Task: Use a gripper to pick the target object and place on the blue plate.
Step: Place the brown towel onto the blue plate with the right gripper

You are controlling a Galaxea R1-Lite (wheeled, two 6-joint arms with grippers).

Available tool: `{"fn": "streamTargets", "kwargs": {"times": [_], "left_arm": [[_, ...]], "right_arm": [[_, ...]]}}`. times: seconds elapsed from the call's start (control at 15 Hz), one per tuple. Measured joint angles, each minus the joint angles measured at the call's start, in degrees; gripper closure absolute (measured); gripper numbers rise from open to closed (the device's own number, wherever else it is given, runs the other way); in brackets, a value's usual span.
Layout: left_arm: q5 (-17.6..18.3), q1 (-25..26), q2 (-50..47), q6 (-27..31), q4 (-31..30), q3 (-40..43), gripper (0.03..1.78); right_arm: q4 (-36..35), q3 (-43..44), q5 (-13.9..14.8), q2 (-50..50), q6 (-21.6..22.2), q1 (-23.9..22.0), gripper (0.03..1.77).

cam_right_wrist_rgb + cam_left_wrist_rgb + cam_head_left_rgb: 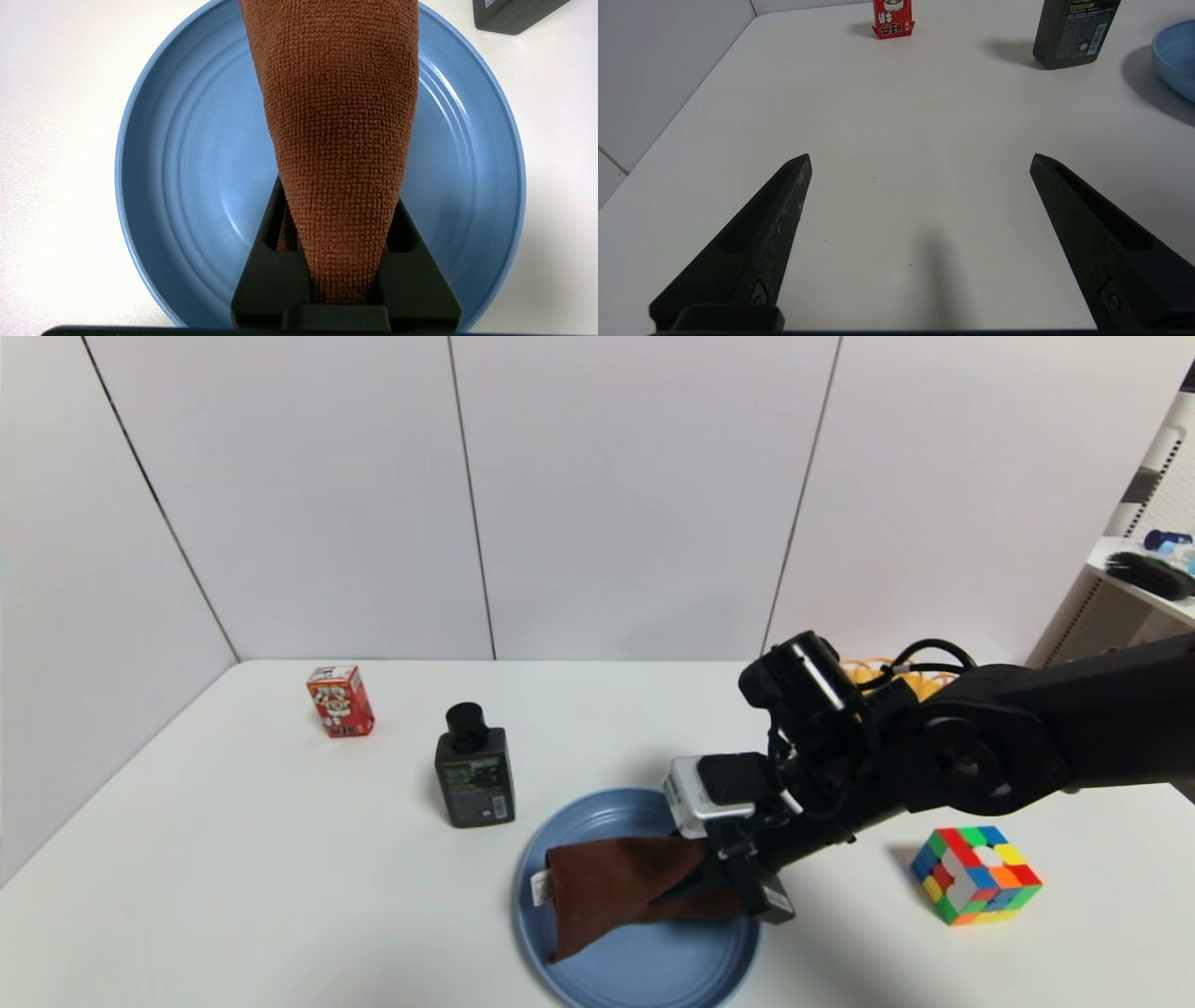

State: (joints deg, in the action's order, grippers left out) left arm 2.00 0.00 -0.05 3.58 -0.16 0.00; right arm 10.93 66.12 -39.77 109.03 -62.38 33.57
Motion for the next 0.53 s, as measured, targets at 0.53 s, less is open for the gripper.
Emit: {"fn": "streamTargets", "kwargs": {"times": [0.53], "left_arm": [[0.0, 0.0, 0.0, -0.01, 0.02, 0.0, 0.12]], "right_arm": [[0.06, -0.11, -0.04, -0.33, -0.1, -0.01, 1.01]]}}
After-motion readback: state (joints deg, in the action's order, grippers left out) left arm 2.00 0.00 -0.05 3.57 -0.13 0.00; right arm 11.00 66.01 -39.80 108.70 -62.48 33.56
